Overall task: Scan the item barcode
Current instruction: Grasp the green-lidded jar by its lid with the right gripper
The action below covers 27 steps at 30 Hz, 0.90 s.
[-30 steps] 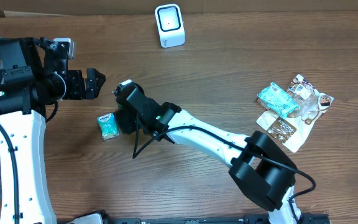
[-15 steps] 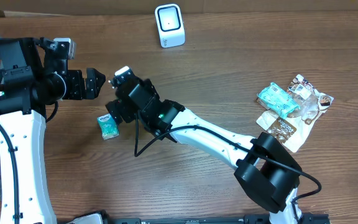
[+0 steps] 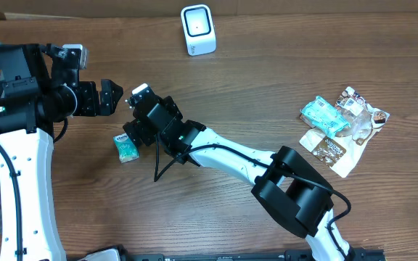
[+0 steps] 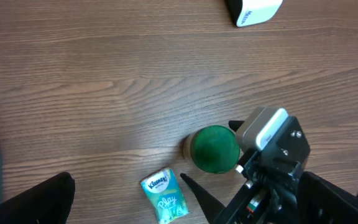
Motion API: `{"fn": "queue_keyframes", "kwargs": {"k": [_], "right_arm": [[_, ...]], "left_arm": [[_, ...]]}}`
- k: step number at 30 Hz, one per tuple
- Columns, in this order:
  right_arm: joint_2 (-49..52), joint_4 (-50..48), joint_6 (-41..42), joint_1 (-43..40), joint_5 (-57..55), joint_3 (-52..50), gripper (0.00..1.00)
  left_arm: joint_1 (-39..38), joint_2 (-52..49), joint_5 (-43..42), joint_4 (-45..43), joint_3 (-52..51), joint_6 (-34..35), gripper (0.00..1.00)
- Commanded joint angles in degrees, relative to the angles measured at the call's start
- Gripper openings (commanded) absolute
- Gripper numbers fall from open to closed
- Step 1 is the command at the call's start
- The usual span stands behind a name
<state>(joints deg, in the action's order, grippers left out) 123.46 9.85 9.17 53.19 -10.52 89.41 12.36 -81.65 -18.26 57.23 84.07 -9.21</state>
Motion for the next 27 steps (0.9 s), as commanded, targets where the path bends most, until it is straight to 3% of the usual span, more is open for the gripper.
{"fn": "queue_keyframes", "kwargs": {"k": [1,8,18,27], "right_arm": [[1.42,-0.61,-0.31,-0.79,-0.31,0.46,1.00],[3.45,-1.09,-0.28,-1.22,0.50,0.46,0.93],[2.91,-1.31,0.42,-2.23,1.20,0.46,0.50],[-3.63,4.33,2.67,-2.49,1.18,0.46,0.47]], "left_arm": [[-0.39,0.28,-0.63,-0.17,1.27,-0.90,1.00],[-0.39,0.28,-0.63,-0.17,1.27,-0.90,1.00],[-0.37,0.28,-0.63,-0.17,1.27,-0.90,1.00],[-0.39,0.28,-0.63,-0.17,1.27,-0.90,0.99]]}}
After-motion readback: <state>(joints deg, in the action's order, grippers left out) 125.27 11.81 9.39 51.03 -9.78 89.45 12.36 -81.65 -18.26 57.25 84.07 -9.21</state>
